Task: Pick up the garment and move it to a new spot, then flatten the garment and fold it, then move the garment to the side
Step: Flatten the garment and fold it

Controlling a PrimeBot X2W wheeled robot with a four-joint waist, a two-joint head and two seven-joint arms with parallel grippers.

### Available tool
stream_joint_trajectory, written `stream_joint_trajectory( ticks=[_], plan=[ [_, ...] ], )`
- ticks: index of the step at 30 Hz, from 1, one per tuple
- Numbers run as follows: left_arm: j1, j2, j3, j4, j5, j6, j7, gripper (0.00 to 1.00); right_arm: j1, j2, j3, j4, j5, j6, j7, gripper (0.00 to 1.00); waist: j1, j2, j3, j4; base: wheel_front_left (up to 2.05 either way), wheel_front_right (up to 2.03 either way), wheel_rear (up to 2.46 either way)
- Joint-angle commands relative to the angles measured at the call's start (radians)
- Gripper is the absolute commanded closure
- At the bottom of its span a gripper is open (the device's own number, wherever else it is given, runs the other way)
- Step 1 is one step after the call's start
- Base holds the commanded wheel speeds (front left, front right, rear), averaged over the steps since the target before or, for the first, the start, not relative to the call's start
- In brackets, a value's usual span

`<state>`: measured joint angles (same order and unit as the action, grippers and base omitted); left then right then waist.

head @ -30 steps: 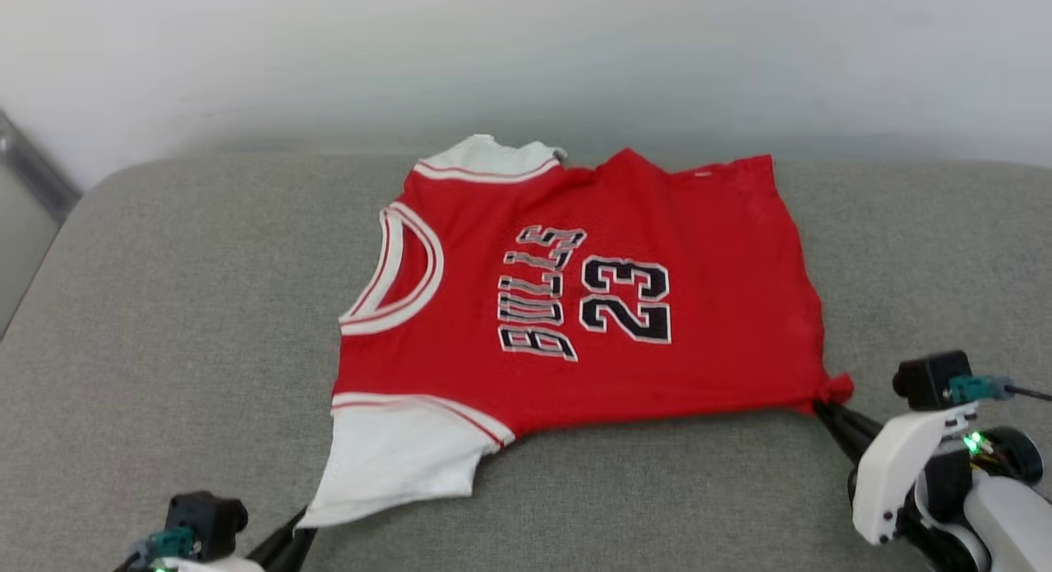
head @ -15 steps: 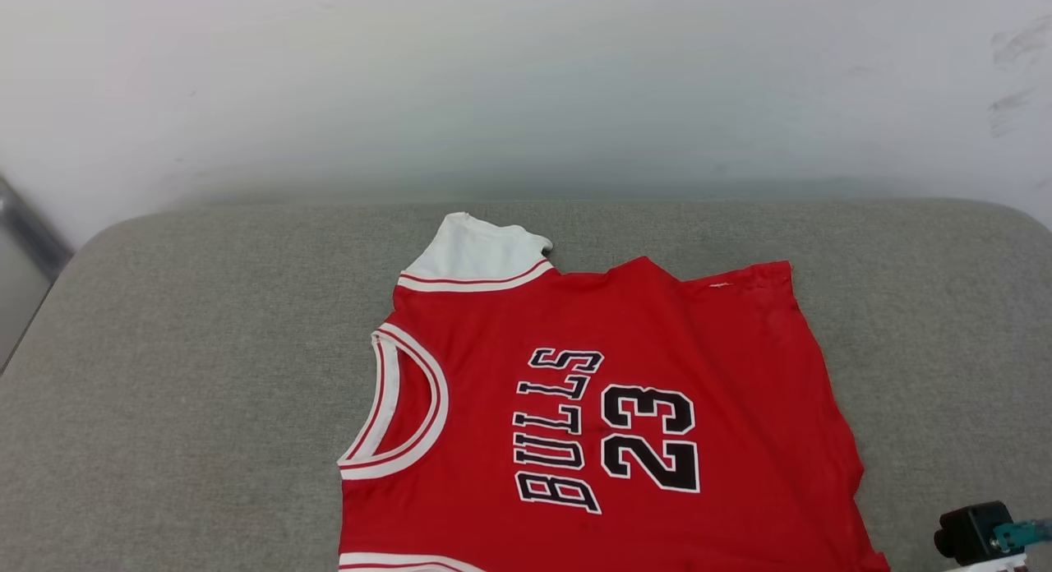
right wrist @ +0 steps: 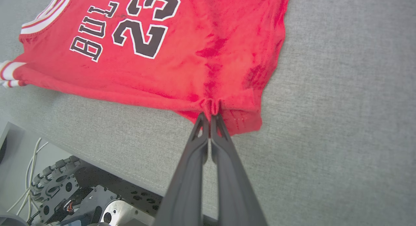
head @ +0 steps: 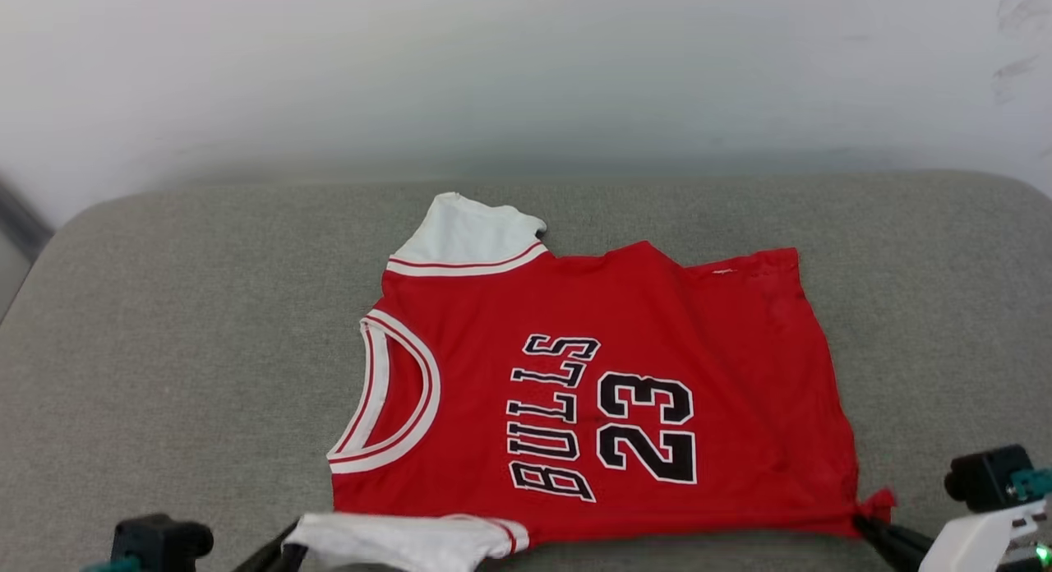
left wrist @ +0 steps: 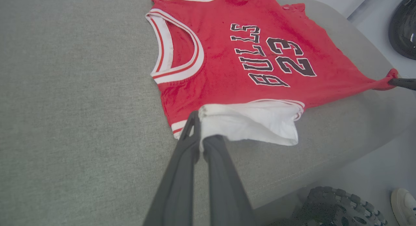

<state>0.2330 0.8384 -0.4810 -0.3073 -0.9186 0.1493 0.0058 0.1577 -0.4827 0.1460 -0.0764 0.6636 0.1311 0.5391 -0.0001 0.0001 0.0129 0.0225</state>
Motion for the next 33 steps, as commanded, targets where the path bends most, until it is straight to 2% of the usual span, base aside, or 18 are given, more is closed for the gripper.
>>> stream_joint_trajectory(
  ticks=[1,5,11,18,28,29,30,31,33],
  plan=[
    [-0.056,-0.017,0.014,-0.012,0.01,-0.005,-0.01,1.0,-0.043,0.012,-0.02,-0.023,-0.022,-0.001,0.02,1.0,0.0001,-0.0001,0.039,0.005,0.0,0.0,0.0],
    [-0.135,-0.032,0.026,-0.008,0.028,-0.01,-0.01,1.0,-0.092,0.031,-0.044,-0.039,-0.043,-0.001,0.058,1.0,0.0001,-0.0001,0.085,0.007,0.0,0.0,0.0],
    [-0.297,-0.071,0.004,0.052,0.065,-0.045,0.022,1.0,-0.204,0.03,-0.057,-0.013,-0.094,-0.001,0.118,1.0,0.0001,-0.0001,0.175,0.012,0.0,0.0,0.0],
    [-0.427,-0.138,-0.034,0.211,0.069,-0.081,0.057,1.0,-0.309,0.036,-0.015,0.047,-0.132,-0.001,0.154,1.0,0.0001,-0.0001,0.245,0.011,0.0,0.0,0.0],
    [-0.548,-0.233,-0.092,0.452,0.104,-0.121,0.063,1.0,-0.409,0.033,0.058,0.167,-0.178,-0.001,0.108,1.0,0.0001,-0.0001,0.278,0.017,0.0,0.0,0.0],
    [-0.558,-0.242,-0.097,0.472,0.11,-0.121,0.056,0.68,-0.413,0.033,0.06,0.179,-0.188,-0.001,0.095,0.86,0.0001,-0.0001,0.276,0.018,0.0,0.0,0.0],
    [-0.566,-0.253,-0.097,0.491,0.11,-0.118,0.048,0.03,-0.417,0.037,0.061,0.193,-0.193,-0.001,0.083,0.24,0.0001,-0.0001,0.272,0.019,0.0,0.0,0.0],
    [-0.569,-0.262,-0.097,0.51,0.107,-0.117,0.042,0.0,-0.419,0.041,0.064,0.204,-0.196,-0.001,0.073,0.0,0.0001,-0.0001,0.267,0.02,0.0,0.0,0.0],
    [-0.576,-0.278,-0.093,0.54,0.106,-0.117,0.023,0.0,-0.429,0.048,0.068,0.22,-0.204,-0.001,0.047,0.0,0.0001,-0.0001,0.256,0.02,0.0,0.0,0.0]
  ],
)
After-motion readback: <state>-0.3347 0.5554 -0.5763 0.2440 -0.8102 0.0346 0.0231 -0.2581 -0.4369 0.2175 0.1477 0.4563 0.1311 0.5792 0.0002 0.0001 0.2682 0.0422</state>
